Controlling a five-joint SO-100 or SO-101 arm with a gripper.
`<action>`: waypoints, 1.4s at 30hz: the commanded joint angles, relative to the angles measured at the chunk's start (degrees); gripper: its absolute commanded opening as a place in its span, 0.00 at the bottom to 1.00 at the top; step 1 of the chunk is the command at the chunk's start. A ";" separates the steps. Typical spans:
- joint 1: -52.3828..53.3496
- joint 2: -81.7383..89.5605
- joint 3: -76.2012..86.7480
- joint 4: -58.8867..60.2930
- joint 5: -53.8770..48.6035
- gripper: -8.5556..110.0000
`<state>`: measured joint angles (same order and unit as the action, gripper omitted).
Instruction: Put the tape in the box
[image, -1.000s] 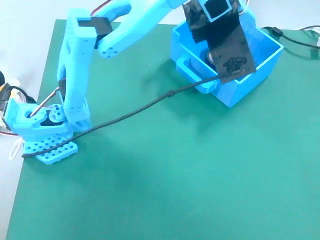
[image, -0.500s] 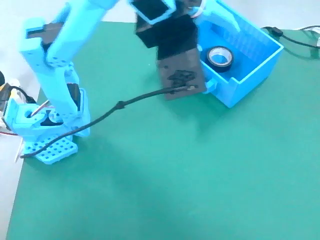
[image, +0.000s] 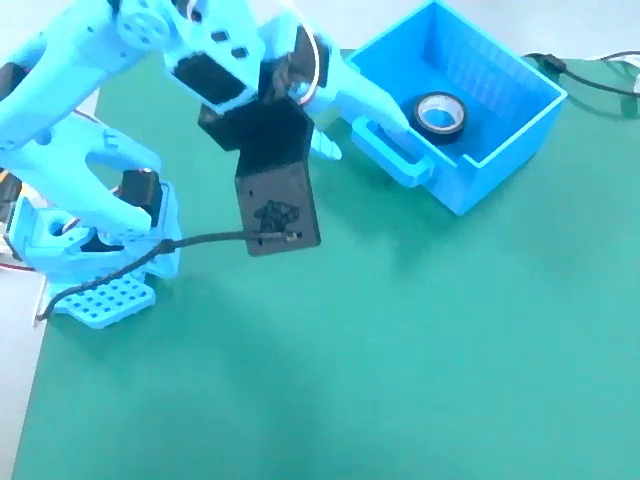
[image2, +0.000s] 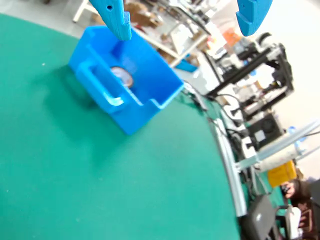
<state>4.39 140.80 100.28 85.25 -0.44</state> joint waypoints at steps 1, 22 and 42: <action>2.29 7.29 14.85 -7.73 -1.05 0.33; 3.96 30.59 60.82 -28.56 -0.88 0.30; 10.99 38.94 69.61 -28.92 -0.97 0.12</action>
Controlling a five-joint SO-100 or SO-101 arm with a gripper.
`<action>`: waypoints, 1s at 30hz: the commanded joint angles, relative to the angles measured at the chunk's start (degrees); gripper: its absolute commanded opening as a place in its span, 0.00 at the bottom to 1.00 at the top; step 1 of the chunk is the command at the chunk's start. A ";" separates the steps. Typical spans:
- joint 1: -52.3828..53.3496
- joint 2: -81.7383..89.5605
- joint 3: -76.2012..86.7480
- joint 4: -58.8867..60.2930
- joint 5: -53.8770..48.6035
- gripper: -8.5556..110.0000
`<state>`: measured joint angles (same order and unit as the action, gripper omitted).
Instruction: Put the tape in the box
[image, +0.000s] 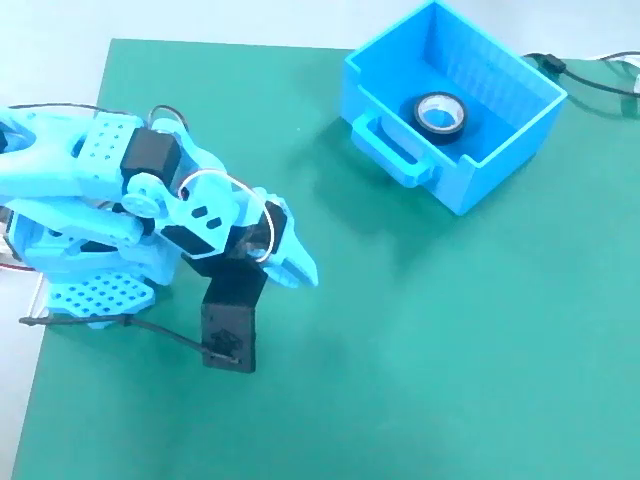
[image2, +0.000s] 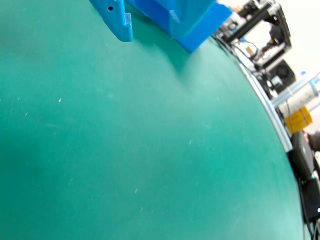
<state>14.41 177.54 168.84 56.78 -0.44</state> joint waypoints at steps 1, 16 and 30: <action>0.97 3.25 1.76 -0.44 -0.97 0.12; 1.41 4.39 2.11 -0.09 -0.44 0.11; -2.99 12.66 4.75 1.32 -0.88 0.12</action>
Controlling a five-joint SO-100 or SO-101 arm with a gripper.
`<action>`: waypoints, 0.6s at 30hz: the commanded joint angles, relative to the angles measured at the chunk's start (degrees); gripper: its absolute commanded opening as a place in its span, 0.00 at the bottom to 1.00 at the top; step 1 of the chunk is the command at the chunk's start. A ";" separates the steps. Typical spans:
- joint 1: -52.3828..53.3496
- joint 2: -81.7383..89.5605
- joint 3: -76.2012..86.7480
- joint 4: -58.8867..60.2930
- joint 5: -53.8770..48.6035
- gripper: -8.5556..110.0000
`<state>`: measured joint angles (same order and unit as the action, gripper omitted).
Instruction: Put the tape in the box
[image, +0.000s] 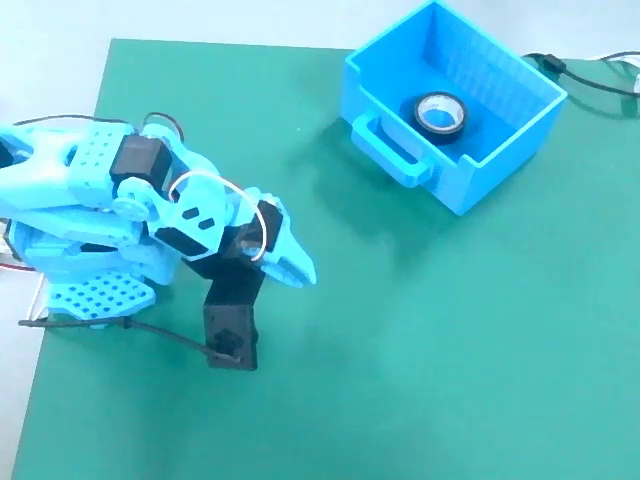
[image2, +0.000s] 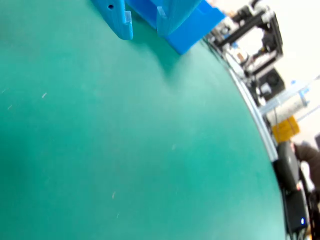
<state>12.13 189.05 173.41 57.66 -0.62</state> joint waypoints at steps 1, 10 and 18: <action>-0.97 1.14 0.18 0.44 -0.70 0.12; -1.05 1.14 0.26 0.44 -0.44 0.14; -1.05 1.14 0.26 0.44 -0.53 0.14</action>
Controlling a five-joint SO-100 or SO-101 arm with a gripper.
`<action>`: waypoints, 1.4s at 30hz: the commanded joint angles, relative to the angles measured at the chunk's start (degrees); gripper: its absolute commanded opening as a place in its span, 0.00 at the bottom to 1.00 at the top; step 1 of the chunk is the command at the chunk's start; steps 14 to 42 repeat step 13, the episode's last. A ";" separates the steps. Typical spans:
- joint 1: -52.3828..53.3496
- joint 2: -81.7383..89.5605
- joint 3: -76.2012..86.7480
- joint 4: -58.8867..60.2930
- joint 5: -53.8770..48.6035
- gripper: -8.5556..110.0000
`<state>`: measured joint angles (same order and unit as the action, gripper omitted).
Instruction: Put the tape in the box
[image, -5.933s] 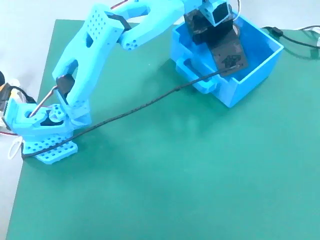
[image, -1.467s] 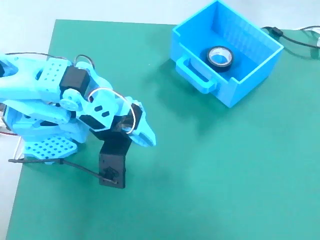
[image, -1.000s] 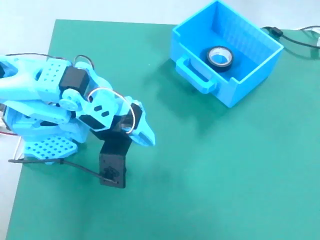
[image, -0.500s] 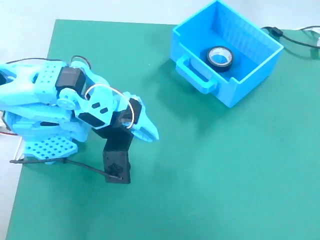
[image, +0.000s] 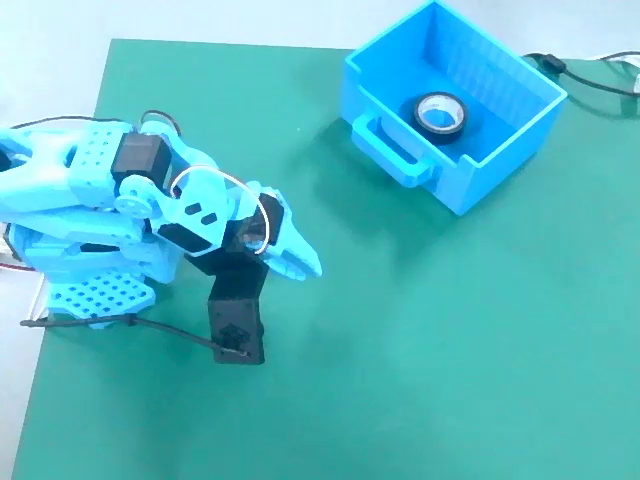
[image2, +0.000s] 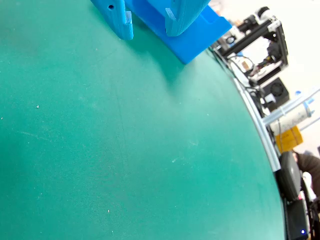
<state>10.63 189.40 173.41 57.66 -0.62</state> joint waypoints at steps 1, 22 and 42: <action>0.44 0.79 0.26 0.44 -0.53 0.14; 0.18 0.79 0.26 0.44 -0.79 0.14; 0.18 0.79 0.26 0.44 -0.79 0.14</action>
